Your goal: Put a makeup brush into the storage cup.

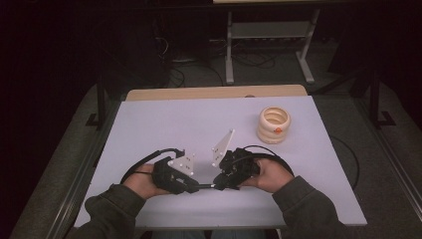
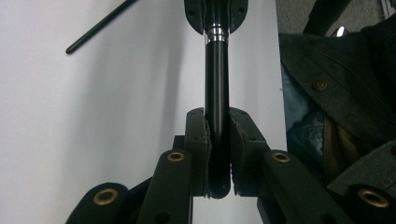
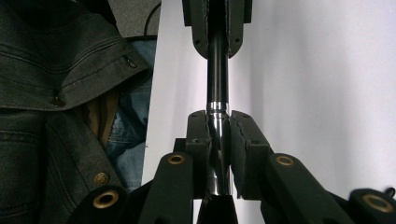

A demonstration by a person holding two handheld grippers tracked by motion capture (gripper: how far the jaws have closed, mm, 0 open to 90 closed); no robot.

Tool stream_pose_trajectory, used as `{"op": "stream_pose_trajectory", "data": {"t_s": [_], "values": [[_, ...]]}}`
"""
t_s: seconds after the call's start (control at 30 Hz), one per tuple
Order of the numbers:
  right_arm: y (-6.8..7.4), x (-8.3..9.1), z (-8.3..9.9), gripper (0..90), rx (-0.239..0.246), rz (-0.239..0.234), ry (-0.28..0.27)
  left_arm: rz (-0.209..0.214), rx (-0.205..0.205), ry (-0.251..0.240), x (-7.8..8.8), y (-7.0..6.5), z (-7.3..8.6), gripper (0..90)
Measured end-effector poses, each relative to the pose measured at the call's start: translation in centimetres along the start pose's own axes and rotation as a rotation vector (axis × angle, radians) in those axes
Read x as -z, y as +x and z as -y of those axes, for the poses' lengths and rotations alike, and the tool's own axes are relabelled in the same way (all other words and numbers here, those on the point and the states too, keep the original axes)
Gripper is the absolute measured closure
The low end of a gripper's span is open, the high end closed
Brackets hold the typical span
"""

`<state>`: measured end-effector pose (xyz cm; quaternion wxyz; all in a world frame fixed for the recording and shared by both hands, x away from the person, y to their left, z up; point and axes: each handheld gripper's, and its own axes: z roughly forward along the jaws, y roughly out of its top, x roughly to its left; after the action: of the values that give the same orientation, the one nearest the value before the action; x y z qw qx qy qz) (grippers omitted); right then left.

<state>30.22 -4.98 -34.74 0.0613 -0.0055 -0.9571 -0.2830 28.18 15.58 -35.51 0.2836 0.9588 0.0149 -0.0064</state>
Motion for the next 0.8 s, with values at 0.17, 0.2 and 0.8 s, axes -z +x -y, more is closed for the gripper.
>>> {"op": "stream_pose_trajectory", "data": {"t_s": [0.17, 0.2, 0.8], "values": [[0.0, 0.6, 1.0, 69.7, -0.01, 0.034, -0.082, -0.004, 0.012, -0.032, 0.3, 0.0, 0.3, 79.5], [-0.1, 0.6, 1.2, 68.5, -0.002, 0.026, -0.098, -0.002, 0.011, -0.048, 0.3, -0.1, 0.5, 79.5], [-0.7, 0.5, 1.9, 76.4, -0.018, -0.055, -0.113, 0.02, 0.051, -0.14, 0.2, -0.2, 2.2, 78.8]]}}
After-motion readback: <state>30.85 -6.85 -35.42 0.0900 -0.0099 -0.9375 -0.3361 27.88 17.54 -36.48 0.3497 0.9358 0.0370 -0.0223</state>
